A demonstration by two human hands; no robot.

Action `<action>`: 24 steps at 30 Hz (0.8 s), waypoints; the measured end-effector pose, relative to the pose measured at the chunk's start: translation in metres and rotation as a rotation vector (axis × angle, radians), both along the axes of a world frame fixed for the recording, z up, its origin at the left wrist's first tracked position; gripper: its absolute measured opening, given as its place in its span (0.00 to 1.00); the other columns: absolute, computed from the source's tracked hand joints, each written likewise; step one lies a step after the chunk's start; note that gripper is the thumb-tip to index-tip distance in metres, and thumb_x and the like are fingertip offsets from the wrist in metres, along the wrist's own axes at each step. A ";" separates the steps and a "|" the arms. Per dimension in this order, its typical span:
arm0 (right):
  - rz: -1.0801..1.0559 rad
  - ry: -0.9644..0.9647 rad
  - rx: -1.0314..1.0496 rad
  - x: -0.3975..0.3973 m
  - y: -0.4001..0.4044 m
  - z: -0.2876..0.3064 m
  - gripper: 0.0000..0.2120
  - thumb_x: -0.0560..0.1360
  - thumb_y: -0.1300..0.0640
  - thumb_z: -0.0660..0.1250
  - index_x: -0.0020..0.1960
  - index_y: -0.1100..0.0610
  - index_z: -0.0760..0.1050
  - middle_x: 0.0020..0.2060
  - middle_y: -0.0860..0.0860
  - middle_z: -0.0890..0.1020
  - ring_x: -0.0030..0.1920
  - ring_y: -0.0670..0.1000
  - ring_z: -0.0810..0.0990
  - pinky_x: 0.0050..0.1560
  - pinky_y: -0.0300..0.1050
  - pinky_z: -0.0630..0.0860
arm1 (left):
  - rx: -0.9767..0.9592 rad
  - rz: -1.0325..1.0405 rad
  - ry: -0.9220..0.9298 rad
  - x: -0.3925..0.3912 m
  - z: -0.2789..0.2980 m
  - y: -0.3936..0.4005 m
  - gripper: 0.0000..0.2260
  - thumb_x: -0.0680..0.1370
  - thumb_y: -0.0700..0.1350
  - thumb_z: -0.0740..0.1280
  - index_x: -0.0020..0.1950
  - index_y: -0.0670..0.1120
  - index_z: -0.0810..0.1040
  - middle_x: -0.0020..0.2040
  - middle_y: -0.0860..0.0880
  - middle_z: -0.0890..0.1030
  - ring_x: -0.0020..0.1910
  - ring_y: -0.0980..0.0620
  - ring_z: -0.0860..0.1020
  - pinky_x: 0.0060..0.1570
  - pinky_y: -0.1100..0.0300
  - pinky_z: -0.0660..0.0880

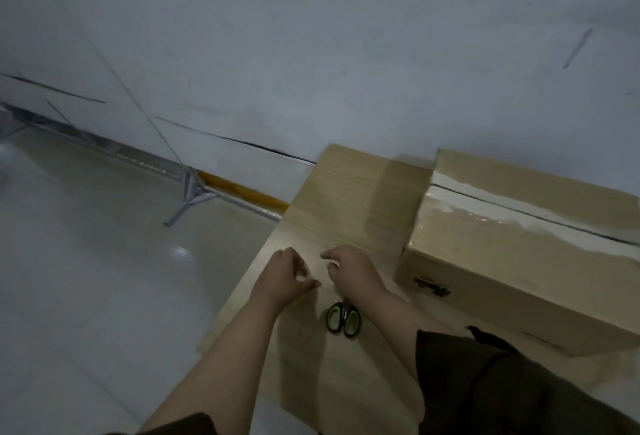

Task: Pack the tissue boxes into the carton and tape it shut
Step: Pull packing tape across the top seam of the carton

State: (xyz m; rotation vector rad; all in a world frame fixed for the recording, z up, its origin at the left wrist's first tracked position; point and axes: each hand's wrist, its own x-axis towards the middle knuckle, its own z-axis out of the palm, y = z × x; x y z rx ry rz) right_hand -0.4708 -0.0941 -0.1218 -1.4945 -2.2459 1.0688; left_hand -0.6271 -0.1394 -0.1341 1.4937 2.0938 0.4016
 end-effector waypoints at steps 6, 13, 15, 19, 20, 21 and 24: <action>-0.011 -0.017 -0.070 -0.011 0.000 -0.011 0.17 0.78 0.62 0.61 0.65 0.55 0.77 0.65 0.51 0.78 0.68 0.50 0.73 0.69 0.42 0.66 | -0.106 -0.098 0.101 0.000 -0.017 -0.005 0.10 0.75 0.46 0.66 0.53 0.43 0.78 0.52 0.44 0.81 0.50 0.46 0.79 0.48 0.54 0.77; -0.034 0.044 -0.139 -0.019 0.011 -0.003 0.23 0.76 0.61 0.66 0.70 0.53 0.71 0.67 0.51 0.76 0.66 0.51 0.74 0.64 0.41 0.68 | -0.018 -0.099 0.107 -0.008 0.010 -0.005 0.09 0.72 0.45 0.67 0.50 0.45 0.80 0.43 0.49 0.79 0.44 0.47 0.78 0.37 0.59 0.70; -0.032 0.077 -0.126 -0.020 0.017 0.005 0.21 0.75 0.62 0.67 0.68 0.54 0.73 0.64 0.52 0.79 0.64 0.51 0.76 0.62 0.40 0.69 | 0.059 -0.080 0.053 -0.007 0.024 -0.003 0.06 0.72 0.45 0.68 0.48 0.47 0.80 0.39 0.52 0.77 0.40 0.49 0.77 0.32 0.61 0.66; -0.162 0.155 -0.021 -0.020 0.028 0.027 0.11 0.73 0.62 0.69 0.54 0.56 0.81 0.50 0.51 0.83 0.51 0.49 0.80 0.50 0.38 0.72 | 0.181 -0.079 0.006 -0.003 0.046 0.006 0.05 0.72 0.46 0.70 0.42 0.46 0.77 0.35 0.50 0.77 0.37 0.49 0.76 0.31 0.62 0.66; -0.199 0.176 0.002 -0.018 0.031 0.033 0.07 0.73 0.62 0.69 0.50 0.56 0.82 0.46 0.51 0.83 0.47 0.49 0.79 0.47 0.37 0.70 | 0.206 -0.078 -0.015 -0.001 0.050 0.010 0.06 0.71 0.46 0.70 0.42 0.45 0.77 0.35 0.50 0.77 0.37 0.49 0.76 0.32 0.61 0.67; -0.222 0.201 0.022 -0.016 0.034 0.040 0.05 0.72 0.63 0.70 0.45 0.55 0.81 0.41 0.50 0.82 0.45 0.48 0.78 0.45 0.37 0.69 | 0.229 -0.082 -0.039 0.001 0.055 0.014 0.06 0.71 0.45 0.70 0.42 0.43 0.77 0.34 0.49 0.77 0.36 0.49 0.76 0.33 0.60 0.67; -0.259 0.248 0.075 -0.004 0.042 0.063 0.07 0.71 0.62 0.70 0.38 0.52 0.77 0.36 0.48 0.79 0.41 0.48 0.77 0.41 0.40 0.69 | 0.293 -0.092 -0.106 0.009 0.070 0.025 0.08 0.70 0.44 0.70 0.38 0.42 0.75 0.30 0.50 0.73 0.31 0.53 0.70 0.32 0.60 0.66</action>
